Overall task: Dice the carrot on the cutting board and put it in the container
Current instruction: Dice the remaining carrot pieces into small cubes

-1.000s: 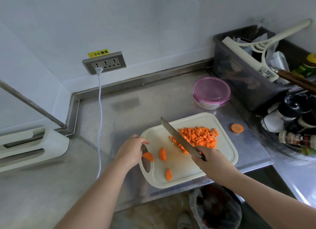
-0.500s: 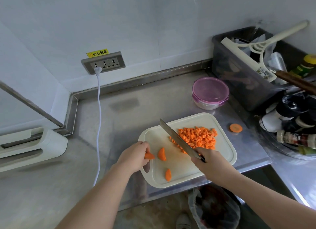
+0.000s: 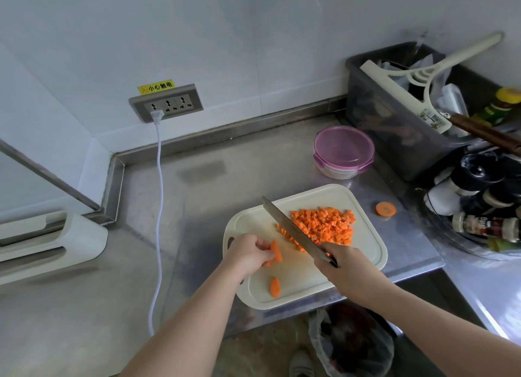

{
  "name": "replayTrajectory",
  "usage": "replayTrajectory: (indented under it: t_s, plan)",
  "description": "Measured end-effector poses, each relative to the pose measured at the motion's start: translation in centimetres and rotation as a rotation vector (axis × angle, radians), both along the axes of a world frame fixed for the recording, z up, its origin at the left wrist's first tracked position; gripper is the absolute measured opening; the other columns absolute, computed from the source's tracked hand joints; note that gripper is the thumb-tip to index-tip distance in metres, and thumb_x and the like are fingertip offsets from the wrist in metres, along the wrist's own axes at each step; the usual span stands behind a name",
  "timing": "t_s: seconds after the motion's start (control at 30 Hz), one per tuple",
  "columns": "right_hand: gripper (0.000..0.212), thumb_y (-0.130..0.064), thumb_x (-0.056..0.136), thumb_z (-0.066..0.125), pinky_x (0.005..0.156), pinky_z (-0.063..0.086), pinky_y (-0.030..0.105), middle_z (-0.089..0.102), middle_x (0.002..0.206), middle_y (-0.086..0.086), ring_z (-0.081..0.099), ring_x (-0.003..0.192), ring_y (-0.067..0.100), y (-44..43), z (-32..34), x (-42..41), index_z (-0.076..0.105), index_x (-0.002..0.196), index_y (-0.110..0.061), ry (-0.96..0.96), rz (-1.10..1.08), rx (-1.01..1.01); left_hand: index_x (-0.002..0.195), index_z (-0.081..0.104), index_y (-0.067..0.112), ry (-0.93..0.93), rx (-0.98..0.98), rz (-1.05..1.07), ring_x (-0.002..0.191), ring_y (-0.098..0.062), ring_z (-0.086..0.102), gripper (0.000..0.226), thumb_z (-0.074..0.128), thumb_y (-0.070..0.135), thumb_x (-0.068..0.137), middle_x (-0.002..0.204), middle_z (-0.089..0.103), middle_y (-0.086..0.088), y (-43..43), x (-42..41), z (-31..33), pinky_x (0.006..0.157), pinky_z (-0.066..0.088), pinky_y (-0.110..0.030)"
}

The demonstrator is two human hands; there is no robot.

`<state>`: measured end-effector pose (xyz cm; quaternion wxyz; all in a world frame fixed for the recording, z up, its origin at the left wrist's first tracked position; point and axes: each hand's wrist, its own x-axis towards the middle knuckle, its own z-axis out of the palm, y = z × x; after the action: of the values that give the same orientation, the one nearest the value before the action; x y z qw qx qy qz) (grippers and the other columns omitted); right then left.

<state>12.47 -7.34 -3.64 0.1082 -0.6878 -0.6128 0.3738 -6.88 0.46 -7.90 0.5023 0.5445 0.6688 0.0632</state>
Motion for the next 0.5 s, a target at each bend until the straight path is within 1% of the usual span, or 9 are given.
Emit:
replayTrajectory:
  t_s: [0.03, 0.07, 0.1, 0.17, 0.23, 0.3, 0.4, 0.5]
  plan:
    - [0.015, -0.026, 0.097, 0.047, 0.055, 0.036, 0.021, 0.056, 0.071, -0.003, 0.046, 0.056, 0.008, 0.0, 0.0, 0.0, 0.06, 0.103, -0.02, -0.001, -0.003, -0.001, 0.092, 0.064, 0.016, 0.06, 0.05, -0.028, 0.073, -0.011, 0.06, 0.007, 0.065, 0.022, 0.088, 0.079, 0.068, 0.002, -0.1, 0.3, 0.1, 0.056, 0.045, -0.025]
    - [0.015, -0.026, 0.097, 0.047, 0.055, 0.036, 0.022, 0.055, 0.07, -0.002, 0.046, 0.056, 0.008, 0.0, 0.0, 0.1, 0.06, 0.101, -0.02, -0.001, -0.007, -0.002, 0.093, 0.062, 0.017, 0.127, 0.109, -0.039, 0.078, -0.013, 0.061, 0.007, 0.064, 0.023, 0.089, 0.086, 0.068, 0.002, -0.1, 0.4, 0.2, 0.055, 0.043, -0.025]
    - [0.014, -0.026, 0.097, 0.047, 0.054, 0.036, 0.022, 0.054, 0.069, -0.003, 0.045, 0.055, 0.008, -0.1, 0.1, 0.2, 0.06, 0.099, -0.02, -0.001, -0.011, -0.006, 0.099, 0.061, 0.017, 0.191, 0.167, -0.036, 0.084, -0.015, 0.061, 0.012, 0.063, 0.025, 0.09, 0.095, 0.067, 0.001, -0.1, 0.3, 0.2, 0.06, 0.044, -0.026]
    - [0.013, -0.025, 0.097, 0.047, 0.053, 0.035, 0.022, 0.051, 0.066, -0.004, 0.043, 0.054, 0.009, -0.2, 0.2, 0.3, 0.058, 0.093, -0.02, 0.006, -0.02, -0.013, 0.11, 0.059, 0.017, 0.289, 0.218, -0.028, 0.096, -0.018, 0.06, 0.027, 0.065, 0.03, 0.087, 0.107, 0.064, 0.002, 0.2, -0.2, -0.1, 0.076, 0.047, -0.027]
    - [0.012, -0.025, 0.097, 0.047, 0.053, 0.034, 0.022, 0.05, 0.066, -0.004, 0.042, 0.053, 0.009, -0.3, 0.3, 0.3, 0.057, 0.092, -0.021, 0.013, -0.025, -0.009, 0.113, 0.057, 0.016, 0.34, 0.186, -0.076, 0.103, -0.02, 0.06, 0.032, 0.066, 0.032, 0.086, 0.111, 0.063, 0.001, 0.3, -0.3, -0.3, 0.086, 0.048, -0.032]
    - [0.013, -0.026, 0.097, 0.047, 0.053, 0.034, 0.021, 0.05, 0.066, -0.004, 0.042, 0.053, 0.009, -0.3, 0.2, 0.4, 0.058, 0.094, -0.02, 0.007, -0.023, -0.009, 0.111, 0.059, 0.013, 0.37, 0.153, -0.131, 0.105, -0.022, 0.059, 0.026, 0.063, 0.026, 0.089, 0.112, 0.064, -0.002, 0.4, 0.3, -0.5, 0.09, 0.049, -0.035]
    - [0.01, -0.026, 0.098, 0.047, 0.053, 0.034, 0.019, 0.051, 0.068, -0.006, 0.043, 0.055, 0.007, -0.4, 0.2, 0.3, 0.055, 0.092, -0.023, 0.002, -0.016, -0.015, 0.106, 0.062, 0.01, 0.439, 0.136, -0.178, 0.102, -0.025, 0.061, 0.021, 0.057, 0.024, 0.092, 0.108, 0.066, -0.005, 0.9, 1.2, -0.3, 0.085, 0.048, -0.031]
    - [0.012, -0.026, 0.098, 0.047, 0.053, 0.035, 0.019, 0.05, 0.068, -0.007, 0.044, 0.056, 0.007, -0.4, 0.3, 0.2, 0.05, 0.087, -0.029, 0.007, -0.012, -0.012, 0.103, 0.066, 0.01, 0.458, 0.032, -0.186, 0.099, -0.024, 0.062, 0.022, 0.06, 0.027, 0.09, 0.105, 0.068, -0.005, 1.4, 1.5, -0.1, 0.088, 0.05, -0.033]
